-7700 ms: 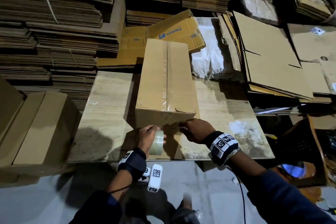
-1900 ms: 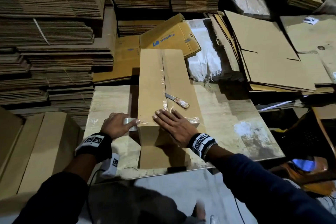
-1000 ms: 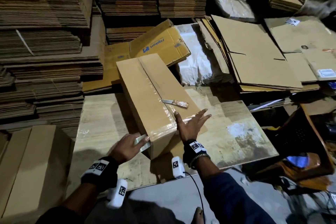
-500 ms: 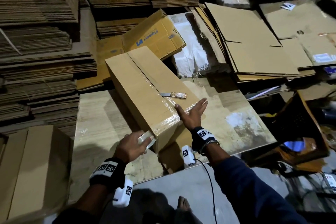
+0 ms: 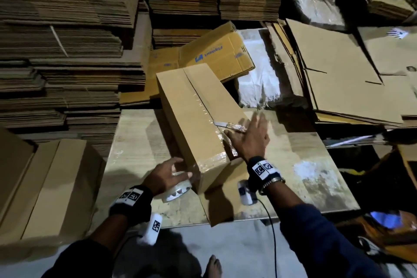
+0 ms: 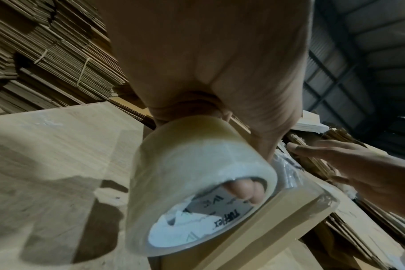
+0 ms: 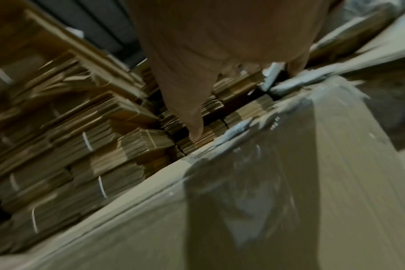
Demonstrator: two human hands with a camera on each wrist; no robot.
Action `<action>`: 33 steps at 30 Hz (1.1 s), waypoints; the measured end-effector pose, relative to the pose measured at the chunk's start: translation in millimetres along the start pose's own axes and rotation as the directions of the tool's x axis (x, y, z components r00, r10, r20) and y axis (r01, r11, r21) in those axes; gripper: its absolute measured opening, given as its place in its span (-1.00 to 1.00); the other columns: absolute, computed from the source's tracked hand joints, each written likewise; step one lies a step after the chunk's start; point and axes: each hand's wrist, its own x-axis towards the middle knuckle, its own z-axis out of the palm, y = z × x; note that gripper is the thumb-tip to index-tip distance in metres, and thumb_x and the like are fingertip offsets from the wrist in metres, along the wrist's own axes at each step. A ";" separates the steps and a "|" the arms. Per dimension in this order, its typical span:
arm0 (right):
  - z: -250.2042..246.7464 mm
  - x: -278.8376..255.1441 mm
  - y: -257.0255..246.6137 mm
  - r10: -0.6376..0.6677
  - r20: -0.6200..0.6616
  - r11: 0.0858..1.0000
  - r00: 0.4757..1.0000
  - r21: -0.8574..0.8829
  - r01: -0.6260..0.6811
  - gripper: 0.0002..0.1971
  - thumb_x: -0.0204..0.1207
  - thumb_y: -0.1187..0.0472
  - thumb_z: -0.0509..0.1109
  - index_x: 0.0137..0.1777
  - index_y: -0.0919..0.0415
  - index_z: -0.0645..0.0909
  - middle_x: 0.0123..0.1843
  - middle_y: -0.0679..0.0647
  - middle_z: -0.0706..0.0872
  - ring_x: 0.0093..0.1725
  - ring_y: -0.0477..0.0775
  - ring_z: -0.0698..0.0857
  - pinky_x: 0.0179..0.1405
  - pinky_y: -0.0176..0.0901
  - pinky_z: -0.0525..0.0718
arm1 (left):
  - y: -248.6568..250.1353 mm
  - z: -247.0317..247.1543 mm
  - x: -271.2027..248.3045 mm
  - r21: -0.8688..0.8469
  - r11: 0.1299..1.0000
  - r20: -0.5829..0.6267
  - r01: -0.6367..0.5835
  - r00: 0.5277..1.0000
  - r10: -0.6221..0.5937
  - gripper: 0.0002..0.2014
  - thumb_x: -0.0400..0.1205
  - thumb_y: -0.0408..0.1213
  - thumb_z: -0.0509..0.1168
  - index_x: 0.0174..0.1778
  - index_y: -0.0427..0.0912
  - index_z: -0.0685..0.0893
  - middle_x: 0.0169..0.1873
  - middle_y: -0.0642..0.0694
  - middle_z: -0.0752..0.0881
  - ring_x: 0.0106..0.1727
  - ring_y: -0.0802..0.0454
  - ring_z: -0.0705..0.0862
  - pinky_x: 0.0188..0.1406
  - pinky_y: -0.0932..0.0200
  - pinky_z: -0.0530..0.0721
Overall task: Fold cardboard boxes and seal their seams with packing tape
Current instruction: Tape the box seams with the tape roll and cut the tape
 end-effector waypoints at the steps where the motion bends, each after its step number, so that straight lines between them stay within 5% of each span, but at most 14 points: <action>1: -3.3 5.1 -8.2 -0.095 0.046 0.995 0.994 -0.040 0.097 0.05 0.55 -0.24 0.51 0.83 0.13 -0.03 0.87 0.12 -0.02 0.82 0.19 -0.01 0.69 0.43 0.17 | 1.6 -0.4 1.9 -0.039 0.999 0.022 -0.015 1.000 0.015 -0.35 0.53 0.26 0.56 0.52 0.14 0.61 0.29 0.09 0.70 0.21 0.17 0.71 0.19 0.17 0.68; 4: -6.7 18.5 -19.0 -0.274 0.229 0.919 0.934 -0.224 0.325 -0.43 0.68 0.03 0.36 0.65 0.11 0.38 0.68 0.14 0.46 0.62 0.24 0.40 0.48 0.34 0.49 | 5.5 -1.5 8.7 -0.218 0.976 0.116 -0.024 0.992 0.051 -0.59 0.63 -0.15 0.58 0.39 -0.03 0.71 0.28 -0.09 0.79 -0.05 0.21 0.85 -0.14 0.35 0.77; 7: -12.1 18.7 -23.9 -0.338 0.308 0.805 0.889 -0.395 0.443 -0.63 0.63 0.02 0.28 0.38 0.07 0.66 0.28 0.15 0.74 0.33 0.25 0.62 0.19 0.14 0.72 | -1.3 -4.7 15.9 -0.218 0.975 0.187 -0.044 0.979 0.086 -0.64 0.58 -0.07 0.58 0.30 0.03 0.80 0.24 -0.02 0.82 0.09 0.08 0.84 0.14 0.19 0.78; 11: -24.5 4.9 -35.6 -0.290 0.283 0.772 0.914 -0.496 0.398 -0.69 0.60 0.00 0.37 0.19 0.17 0.72 0.05 0.20 0.75 0.16 0.27 0.71 -0.05 0.03 0.73 | 1.6 -14.2 14.3 -0.240 0.969 0.284 -0.061 0.950 0.130 -0.82 0.64 -0.09 0.54 0.14 0.05 0.89 0.12 0.08 0.87 0.15 0.13 0.81 0.25 0.16 0.72; 13: -27.1 -6.8 -37.2 -0.228 0.194 0.845 0.954 -0.448 0.293 -0.71 0.61 -0.03 0.37 0.07 0.20 0.67 -0.02 0.17 0.72 0.03 0.23 0.69 -0.12 0.02 0.68 | 3.8 -15.7 15.9 -0.246 0.966 0.324 -0.074 0.933 0.154 -0.80 0.60 -0.03 0.53 0.07 0.03 0.92 0.06 0.09 0.89 0.15 0.12 0.83 0.33 0.09 0.71; 17: -21.8 -48.9 -45.4 -0.096 0.069 0.995 0.993 -0.012 0.097 -0.76 0.69 0.04 0.25 -0.15 0.13 0.57 -0.26 0.06 0.71 -0.23 0.19 0.67 -0.27 -0.03 0.50 | 7.2 -21.0 17.4 -0.284 0.955 0.354 -0.085 0.916 0.187 -0.80 0.55 -0.05 0.46 -0.11 -0.06 0.92 -0.07 -0.03 0.91 0.09 -0.10 0.86 0.26 0.01 0.74; 22: -5.7 -125.8 -64.0 -0.195 0.259 0.979 0.946 0.115 0.170 -0.78 0.81 -0.07 0.20 0.02 0.02 0.52 -0.29 -0.06 0.70 -0.31 -0.07 0.67 -0.33 -0.17 0.53 | 3.8 -23.1 22.1 -0.287 0.955 0.402 -0.080 0.895 0.196 -0.86 0.67 -0.20 0.46 -0.13 -0.10 0.91 -0.10 -0.06 0.91 -0.04 -0.04 0.84 -0.01 0.18 0.68; 25: 6.8 -157.2 -65.5 -0.272 0.311 0.960 0.911 0.017 0.280 -0.87 0.76 -0.03 0.23 0.14 -0.02 0.50 -0.21 0.02 0.77 -0.28 0.07 0.70 -0.37 -0.11 0.50 | 2.9 -27.8 21.7 -0.323 0.945 0.418 -0.056 0.887 0.196 -0.78 0.59 -0.08 0.47 -0.08 -0.15 0.90 -0.10 -0.17 0.89 -0.13 -0.02 0.80 -0.06 0.13 0.67; 28: 13.9 -177.0 -61.4 -0.291 0.334 0.946 0.897 -0.038 0.322 -0.87 0.78 -0.01 0.25 0.16 0.01 0.50 -0.20 0.06 0.79 -0.35 0.06 0.64 -0.48 -0.19 0.34 | 2.1 -28.7 20.2 -0.330 0.943 0.430 -0.047 0.882 0.195 -0.84 0.68 -0.19 0.45 -0.09 -0.18 0.88 -0.15 -0.19 0.88 -0.22 0.02 0.76 -0.16 0.16 0.66; 33: 19.4 -186.2 -65.0 -0.311 0.339 0.900 0.888 -0.194 0.390 -0.83 0.84 0.05 0.16 0.26 0.10 0.47 -0.34 0.06 0.63 -0.43 0.17 0.52 -0.52 -0.13 0.22 | 4.5 -29.1 14.8 -0.345 0.938 0.475 0.001 0.863 0.173 -0.80 0.68 -0.22 0.43 -0.03 -0.30 0.86 -0.22 -0.23 0.84 -0.27 -0.06 0.73 -0.25 0.14 0.67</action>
